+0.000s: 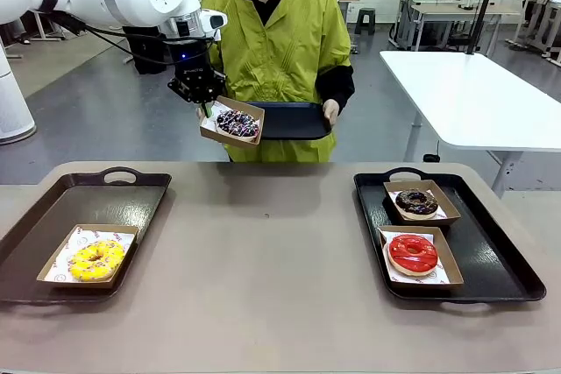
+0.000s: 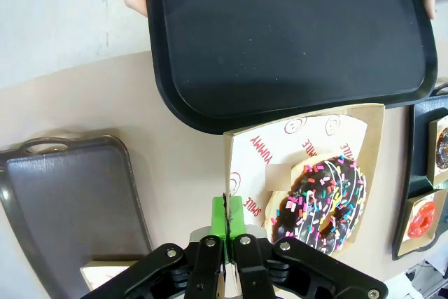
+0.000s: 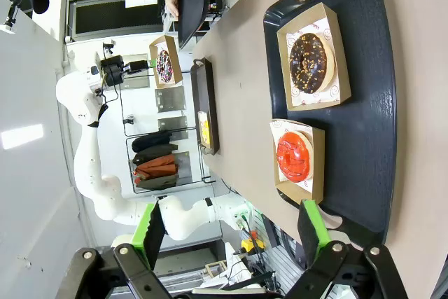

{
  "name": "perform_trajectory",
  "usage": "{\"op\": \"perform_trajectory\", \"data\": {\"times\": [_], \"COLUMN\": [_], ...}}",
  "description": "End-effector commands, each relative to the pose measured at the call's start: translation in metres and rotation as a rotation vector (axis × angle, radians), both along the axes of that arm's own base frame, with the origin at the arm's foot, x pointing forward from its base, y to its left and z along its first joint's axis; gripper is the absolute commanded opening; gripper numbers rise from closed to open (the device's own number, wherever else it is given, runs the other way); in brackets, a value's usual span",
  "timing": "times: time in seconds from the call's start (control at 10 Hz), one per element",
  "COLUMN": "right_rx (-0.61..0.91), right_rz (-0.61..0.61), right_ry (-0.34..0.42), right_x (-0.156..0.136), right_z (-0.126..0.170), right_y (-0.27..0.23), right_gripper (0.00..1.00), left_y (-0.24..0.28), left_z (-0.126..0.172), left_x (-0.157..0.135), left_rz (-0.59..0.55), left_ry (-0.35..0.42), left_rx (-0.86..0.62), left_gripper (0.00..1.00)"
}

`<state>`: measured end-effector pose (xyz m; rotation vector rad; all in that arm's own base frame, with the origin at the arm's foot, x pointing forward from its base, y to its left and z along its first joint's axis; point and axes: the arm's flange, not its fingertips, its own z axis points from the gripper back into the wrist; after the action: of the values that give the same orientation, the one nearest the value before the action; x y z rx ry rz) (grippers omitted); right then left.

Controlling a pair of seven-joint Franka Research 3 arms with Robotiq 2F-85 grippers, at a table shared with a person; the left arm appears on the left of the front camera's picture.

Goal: Individually package the donuts and arrange them on the tray.
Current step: Place the picked Paper togo box on the Handle tray.

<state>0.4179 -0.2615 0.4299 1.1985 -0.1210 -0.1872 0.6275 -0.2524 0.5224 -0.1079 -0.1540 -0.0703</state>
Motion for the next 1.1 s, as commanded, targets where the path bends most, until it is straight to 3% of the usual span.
{"op": "perform_trajectory", "data": {"times": [0.0, 0.2, 0.7, 1.0], "right_rx": [0.001, 0.001, 0.001, 0.001], "right_rz": [0.014, 0.014, 0.014, 0.014], "right_ry": [0.002, 0.002, 0.002, 0.002], "right_x": [0.0, 0.0, 0.0, 0.0], "right_z": [0.001, 0.001, 0.001, 0.001], "right_y": [-0.003, -0.003, -0.003, -0.003], "right_gripper": [1.0, 1.0, 1.0, 1.0], "left_y": [0.003, 0.016, 0.104, 0.152], "left_z": [0.002, 0.007, 0.04, 0.029], "left_x": [-0.003, -0.005, -0.056, -0.086], "left_rz": [-0.001, -0.014, -0.015, -0.016], "left_ry": [0.0, 0.015, -0.019, -0.019], "left_rx": [0.0, -0.033, -0.073, -0.052], "left_gripper": [0.0, 0.01, 0.01, 0.01]}}
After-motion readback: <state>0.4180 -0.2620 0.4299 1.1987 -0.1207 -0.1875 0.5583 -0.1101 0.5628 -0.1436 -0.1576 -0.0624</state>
